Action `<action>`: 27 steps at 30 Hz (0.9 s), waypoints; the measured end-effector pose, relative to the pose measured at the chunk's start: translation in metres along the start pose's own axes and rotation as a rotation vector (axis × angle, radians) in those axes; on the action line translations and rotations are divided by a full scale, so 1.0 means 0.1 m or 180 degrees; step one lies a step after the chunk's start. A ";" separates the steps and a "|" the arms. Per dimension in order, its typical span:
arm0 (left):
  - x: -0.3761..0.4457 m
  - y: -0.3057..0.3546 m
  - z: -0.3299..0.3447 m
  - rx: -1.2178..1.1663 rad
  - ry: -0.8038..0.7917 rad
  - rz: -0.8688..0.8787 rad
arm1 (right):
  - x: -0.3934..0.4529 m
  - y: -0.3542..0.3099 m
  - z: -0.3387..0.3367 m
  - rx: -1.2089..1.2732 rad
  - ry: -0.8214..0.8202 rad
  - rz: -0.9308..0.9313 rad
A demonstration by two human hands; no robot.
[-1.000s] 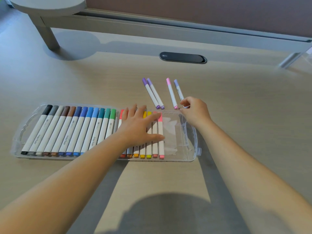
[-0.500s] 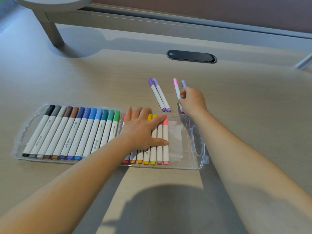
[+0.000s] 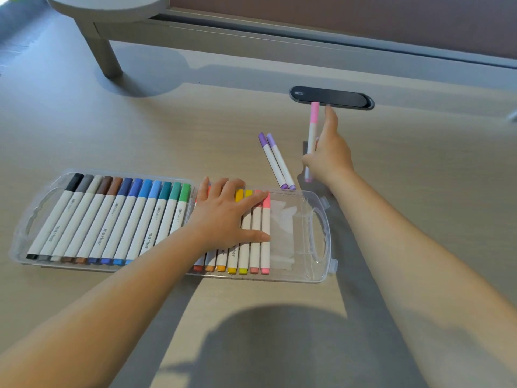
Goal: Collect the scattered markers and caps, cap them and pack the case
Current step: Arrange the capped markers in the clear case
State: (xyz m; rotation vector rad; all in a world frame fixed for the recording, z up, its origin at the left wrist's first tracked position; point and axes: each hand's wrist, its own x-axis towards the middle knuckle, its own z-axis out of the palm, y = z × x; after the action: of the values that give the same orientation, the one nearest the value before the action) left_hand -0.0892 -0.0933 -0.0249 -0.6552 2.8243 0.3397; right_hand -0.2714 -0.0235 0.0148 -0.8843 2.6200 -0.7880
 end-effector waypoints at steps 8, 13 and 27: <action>-0.04 -0.05 -0.03 -0.0340 0.0082 -0.0019 | -0.23 -0.07 -0.04 0.1452 -0.0940 0.0237; -0.05 -0.05 -0.08 -0.0980 0.0293 -0.0198 | -0.42 0.01 0.03 0.1355 -0.1519 0.0261; -0.05 0.03 -0.06 -0.0819 0.0293 -0.0094 | -0.47 0.12 0.14 0.1439 -0.0851 0.0379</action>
State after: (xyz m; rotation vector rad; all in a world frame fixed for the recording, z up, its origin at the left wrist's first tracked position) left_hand -0.0867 -0.0906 -0.0172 -0.7808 2.8805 0.6928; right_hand -0.2349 0.0078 0.0005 -0.6455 2.1181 -1.0860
